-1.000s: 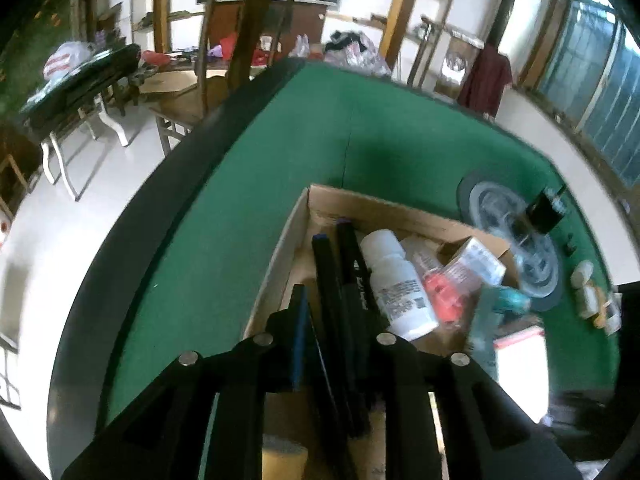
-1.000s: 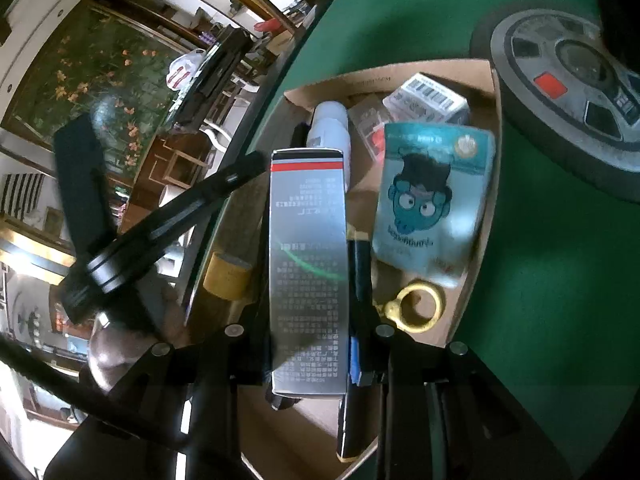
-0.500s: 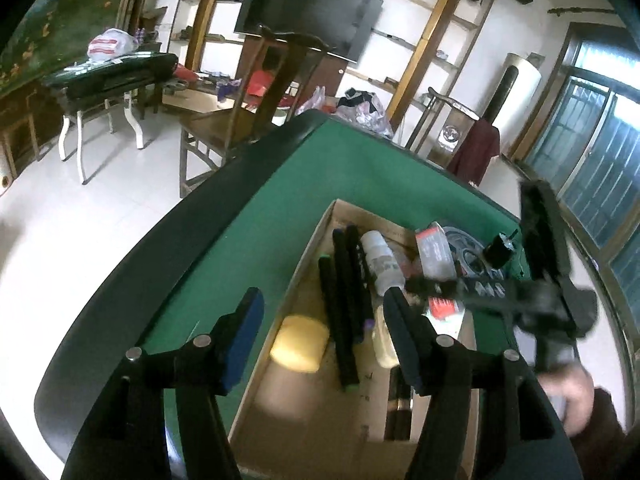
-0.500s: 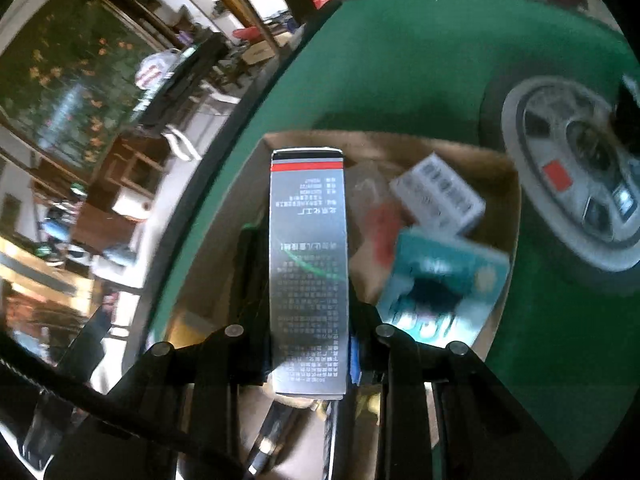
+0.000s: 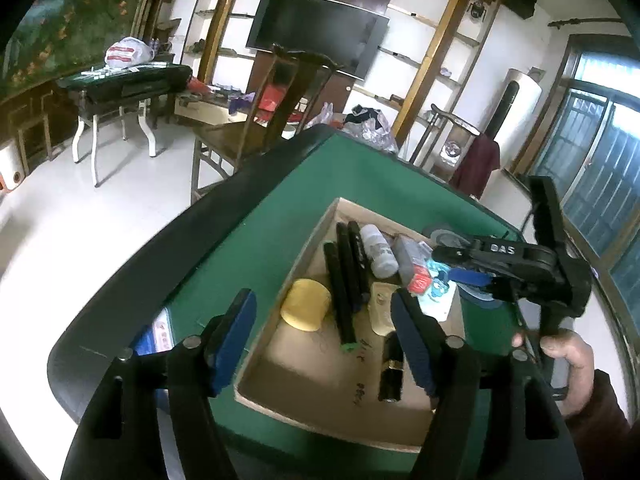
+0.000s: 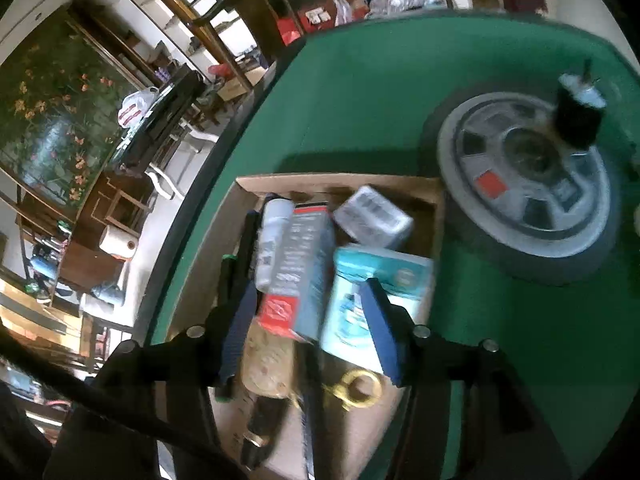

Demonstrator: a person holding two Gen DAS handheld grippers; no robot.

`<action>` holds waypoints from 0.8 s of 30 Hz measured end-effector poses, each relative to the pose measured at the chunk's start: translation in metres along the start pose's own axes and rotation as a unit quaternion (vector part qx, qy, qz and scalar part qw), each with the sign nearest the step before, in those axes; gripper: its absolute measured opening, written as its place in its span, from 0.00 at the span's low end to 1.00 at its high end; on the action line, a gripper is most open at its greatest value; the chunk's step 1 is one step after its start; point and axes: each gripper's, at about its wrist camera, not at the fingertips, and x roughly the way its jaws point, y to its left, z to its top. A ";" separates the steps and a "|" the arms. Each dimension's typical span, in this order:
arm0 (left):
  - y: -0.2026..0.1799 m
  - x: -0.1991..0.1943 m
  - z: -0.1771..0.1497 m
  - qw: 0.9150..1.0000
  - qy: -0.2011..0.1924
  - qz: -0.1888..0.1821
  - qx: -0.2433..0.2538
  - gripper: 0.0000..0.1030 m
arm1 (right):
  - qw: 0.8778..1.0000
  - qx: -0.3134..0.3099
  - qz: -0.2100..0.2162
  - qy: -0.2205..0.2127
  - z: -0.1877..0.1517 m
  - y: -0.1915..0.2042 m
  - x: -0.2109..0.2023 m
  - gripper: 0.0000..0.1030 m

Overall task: Organize objects
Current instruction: 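Move both tools back over the remaining items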

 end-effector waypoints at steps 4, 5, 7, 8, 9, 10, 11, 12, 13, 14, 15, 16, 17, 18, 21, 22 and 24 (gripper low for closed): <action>-0.014 0.002 -0.006 1.000 0.013 -0.013 0.011 0.64 | 1.000 -0.018 -0.023 -0.009 -0.013 -0.014 -0.023 0.52; -0.020 0.002 -0.008 1.000 0.016 -0.020 0.015 0.64 | 0.999 -0.020 -0.028 -0.012 -0.017 -0.019 -0.030 0.52; -0.033 0.002 -0.011 0.999 0.021 -0.033 0.025 0.64 | 0.999 -0.021 -0.040 -0.017 -0.024 -0.033 -0.044 0.52; -0.038 0.001 -0.012 0.999 0.023 -0.037 0.030 0.64 | 0.998 -0.019 -0.048 -0.022 -0.030 -0.045 -0.055 0.52; -0.048 0.001 -0.015 0.998 0.026 -0.048 0.038 0.64 | 0.998 -0.016 -0.054 -0.026 -0.031 -0.051 -0.063 0.52; -0.056 0.002 -0.018 0.997 0.029 -0.054 0.043 0.64 | 0.997 -0.010 -0.063 -0.032 -0.034 -0.061 -0.070 0.52; -0.067 0.005 -0.021 0.996 0.035 -0.063 0.050 0.64 | 0.997 -0.001 -0.073 -0.040 -0.037 -0.077 -0.081 0.52; -0.076 0.008 -0.024 0.995 0.042 -0.070 0.054 0.65 | 0.996 0.008 -0.080 -0.045 -0.039 -0.088 -0.089 0.52; -0.084 0.010 -0.026 0.994 0.048 -0.077 0.056 0.65 | 0.995 0.021 -0.088 -0.051 -0.040 -0.102 -0.097 0.52; -0.092 0.013 -0.029 0.993 0.054 -0.086 0.056 0.65 | 0.993 0.036 -0.096 -0.057 -0.041 -0.118 -0.106 0.52; -0.101 0.017 -0.032 0.992 0.059 -0.098 0.054 0.65 | 0.991 0.056 -0.103 -0.064 -0.041 -0.136 -0.116 0.52; -0.111 0.021 -0.035 0.990 0.064 -0.111 0.052 0.65 | 0.989 0.073 -0.108 -0.071 -0.041 -0.151 -0.126 0.52; -0.118 0.024 -0.038 0.989 0.067 -0.119 0.052 0.65 | 0.986 0.091 -0.113 -0.080 -0.040 -0.167 -0.137 0.52; -0.126 0.027 -0.042 0.988 0.069 -0.126 0.056 0.65 | 0.983 0.110 -0.118 -0.091 -0.039 -0.185 -0.149 0.52; -0.156 0.033 -0.057 0.987 0.061 -0.120 0.082 0.65 | 0.973 0.141 -0.142 -0.118 -0.035 -0.224 -0.177 0.52; -0.162 0.035 -0.061 0.987 0.062 -0.119 0.089 0.65 | 0.970 0.148 -0.150 -0.125 -0.033 -0.234 -0.183 0.54; -0.172 0.036 -0.070 0.986 0.065 -0.119 0.098 0.65 | 0.965 0.160 -0.160 -0.131 -0.030 -0.252 -0.192 0.54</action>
